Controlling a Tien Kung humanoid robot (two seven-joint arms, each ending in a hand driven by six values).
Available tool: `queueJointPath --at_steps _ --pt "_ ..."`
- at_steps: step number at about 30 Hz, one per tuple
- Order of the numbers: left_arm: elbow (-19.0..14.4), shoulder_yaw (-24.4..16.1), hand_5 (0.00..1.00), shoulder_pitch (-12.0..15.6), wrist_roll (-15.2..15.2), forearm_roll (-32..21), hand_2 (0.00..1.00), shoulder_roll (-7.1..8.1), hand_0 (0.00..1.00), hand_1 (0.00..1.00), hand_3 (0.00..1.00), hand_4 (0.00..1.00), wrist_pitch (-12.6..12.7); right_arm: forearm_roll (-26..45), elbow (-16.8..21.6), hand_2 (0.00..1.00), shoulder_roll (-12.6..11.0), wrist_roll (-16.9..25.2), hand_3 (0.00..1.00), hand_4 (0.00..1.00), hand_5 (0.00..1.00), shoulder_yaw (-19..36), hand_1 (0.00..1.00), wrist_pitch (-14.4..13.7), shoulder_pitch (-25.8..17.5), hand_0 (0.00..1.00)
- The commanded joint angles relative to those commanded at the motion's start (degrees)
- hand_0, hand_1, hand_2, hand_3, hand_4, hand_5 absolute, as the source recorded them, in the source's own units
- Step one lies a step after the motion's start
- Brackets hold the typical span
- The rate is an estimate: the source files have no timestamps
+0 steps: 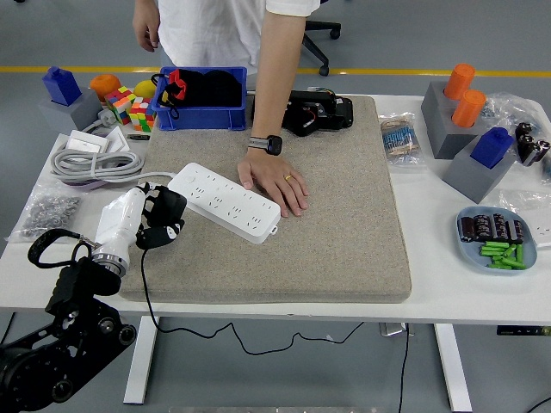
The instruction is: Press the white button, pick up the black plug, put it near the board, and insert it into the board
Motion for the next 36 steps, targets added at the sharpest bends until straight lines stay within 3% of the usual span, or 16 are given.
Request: queueJointPath --at_steps 13,26,36 --pt "2.90 2.73 0.002 -5.25 -1.31 -1.68 0.374 -0.73 0.314 0.314 0.559 0.548 0.30 0.23 -0.12 0.579 -0.14 -0.02 0.580 0.655 0.399 -0.52 0.581 0.02 0.06 0.615" --pt "8.28 9.02 0.002 -11.62 -2.13 -4.16 0.378 -0.76 0.321 0.319 0.560 0.558 -0.38 0.57 -0.07 0.579 -0.42 0.01 0.581 0.654 0.397 -1.25 0.580 0.05 0.40 0.615" --pt "10.88 10.94 0.002 -12.69 -2.18 -5.75 0.383 -1.12 0.324 0.322 0.561 0.569 -0.88 0.55 -0.19 0.578 -0.47 -0.01 0.580 0.654 0.396 -1.36 0.580 0.06 0.08 0.614"
